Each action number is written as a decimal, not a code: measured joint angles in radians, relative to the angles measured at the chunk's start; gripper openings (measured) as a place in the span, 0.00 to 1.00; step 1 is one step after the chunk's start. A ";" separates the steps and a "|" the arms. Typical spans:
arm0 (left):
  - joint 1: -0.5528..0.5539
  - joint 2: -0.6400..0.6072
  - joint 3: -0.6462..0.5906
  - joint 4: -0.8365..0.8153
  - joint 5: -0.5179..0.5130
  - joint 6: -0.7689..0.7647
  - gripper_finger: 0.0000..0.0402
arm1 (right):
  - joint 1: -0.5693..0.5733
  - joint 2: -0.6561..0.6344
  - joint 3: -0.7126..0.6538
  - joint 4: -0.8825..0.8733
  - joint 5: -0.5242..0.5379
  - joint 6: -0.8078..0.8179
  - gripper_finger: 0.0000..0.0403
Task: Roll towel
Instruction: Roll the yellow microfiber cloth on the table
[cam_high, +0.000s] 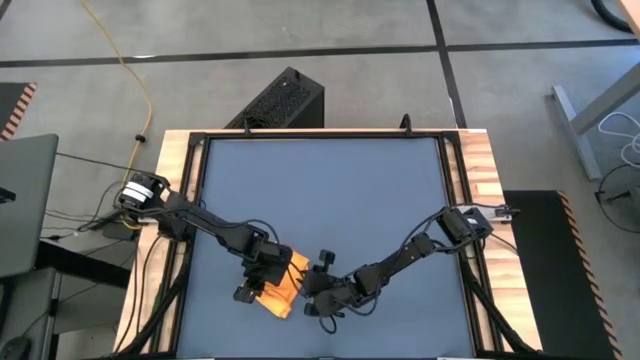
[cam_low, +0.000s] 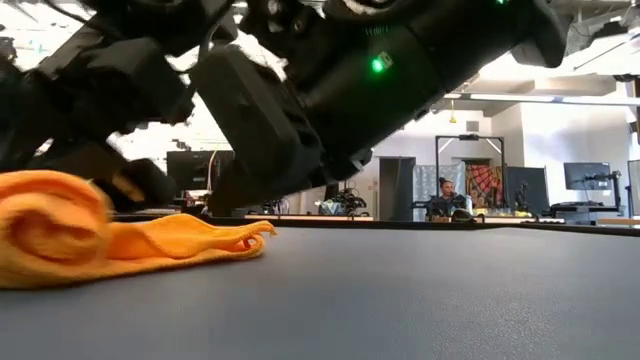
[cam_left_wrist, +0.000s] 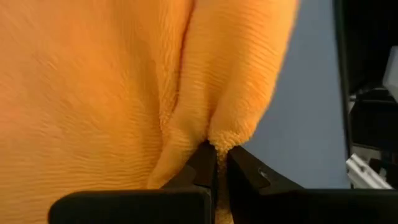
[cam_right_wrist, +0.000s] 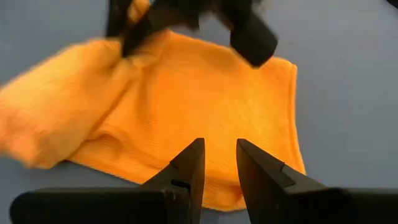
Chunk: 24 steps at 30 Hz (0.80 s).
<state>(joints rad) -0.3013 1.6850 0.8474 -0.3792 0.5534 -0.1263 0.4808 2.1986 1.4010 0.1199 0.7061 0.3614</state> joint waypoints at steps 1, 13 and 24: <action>0.007 -0.003 0.010 -0.004 0.005 0.002 0.01 | 0.000 0.000 0.000 -0.016 0.001 0.001 0.29; 0.113 0.003 0.036 -0.110 0.038 0.050 0.02 | 0.048 -0.007 0.000 0.147 0.031 -0.123 0.29; 0.134 0.004 0.035 -0.109 0.040 0.089 0.02 | 0.059 0.091 0.023 0.377 -0.129 -0.330 0.29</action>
<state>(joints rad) -0.1674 1.6887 0.8825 -0.4883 0.5930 -0.0376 0.5400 2.2897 1.4237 0.4970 0.5772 0.0311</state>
